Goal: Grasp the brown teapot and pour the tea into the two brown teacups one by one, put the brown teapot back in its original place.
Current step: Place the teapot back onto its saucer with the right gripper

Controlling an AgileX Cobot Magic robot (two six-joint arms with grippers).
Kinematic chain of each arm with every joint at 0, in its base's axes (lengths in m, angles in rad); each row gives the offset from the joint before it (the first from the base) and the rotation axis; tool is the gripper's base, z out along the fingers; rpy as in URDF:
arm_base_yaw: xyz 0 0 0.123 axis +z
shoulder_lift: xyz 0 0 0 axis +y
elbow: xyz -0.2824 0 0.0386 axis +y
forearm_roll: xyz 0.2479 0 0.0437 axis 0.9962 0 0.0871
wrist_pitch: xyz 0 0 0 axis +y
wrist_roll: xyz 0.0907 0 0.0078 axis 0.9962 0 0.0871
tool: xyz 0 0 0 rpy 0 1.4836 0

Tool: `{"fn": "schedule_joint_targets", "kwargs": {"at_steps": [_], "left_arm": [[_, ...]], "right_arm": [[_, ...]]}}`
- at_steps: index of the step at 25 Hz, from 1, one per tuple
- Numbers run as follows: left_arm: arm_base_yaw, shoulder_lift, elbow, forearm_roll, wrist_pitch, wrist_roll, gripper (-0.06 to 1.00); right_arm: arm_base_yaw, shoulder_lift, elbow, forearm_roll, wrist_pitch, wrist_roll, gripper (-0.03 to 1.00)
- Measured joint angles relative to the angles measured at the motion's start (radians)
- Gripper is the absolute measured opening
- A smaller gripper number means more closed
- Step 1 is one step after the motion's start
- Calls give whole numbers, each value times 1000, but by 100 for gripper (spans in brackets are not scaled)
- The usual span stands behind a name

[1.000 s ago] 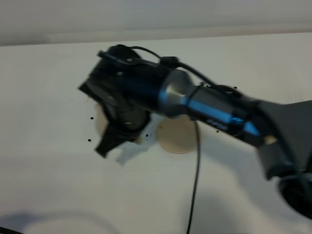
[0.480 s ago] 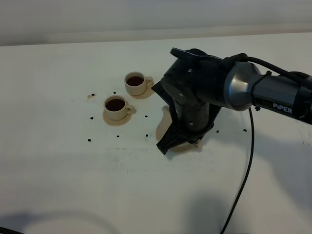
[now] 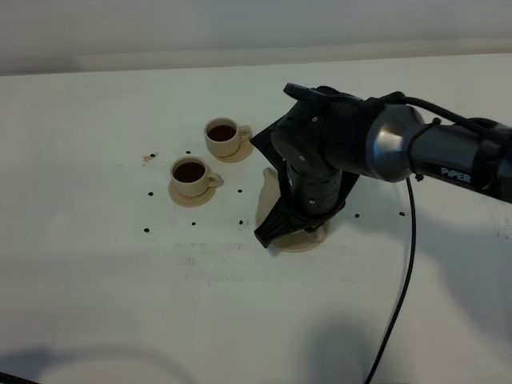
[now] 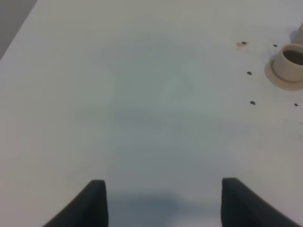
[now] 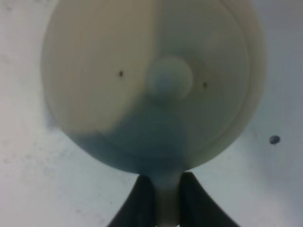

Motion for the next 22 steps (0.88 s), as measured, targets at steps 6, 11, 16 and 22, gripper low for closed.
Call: {"fn": "schedule_joint_targets", "kwargs": {"at_steps": [6, 11, 16, 22], "left_arm": [[0, 0, 0, 0, 0, 0, 50], [0, 0, 0, 0, 0, 0, 50], [0, 0, 0, 0, 0, 0, 50], [0, 0, 0, 0, 0, 0, 50]], "right_arm": [[-1, 5, 0, 1, 6, 24, 10], [-1, 5, 0, 2, 20, 33, 10], [-1, 9, 0, 19, 20, 35, 10], [-1, 23, 0, 24, 21, 36, 16]]}}
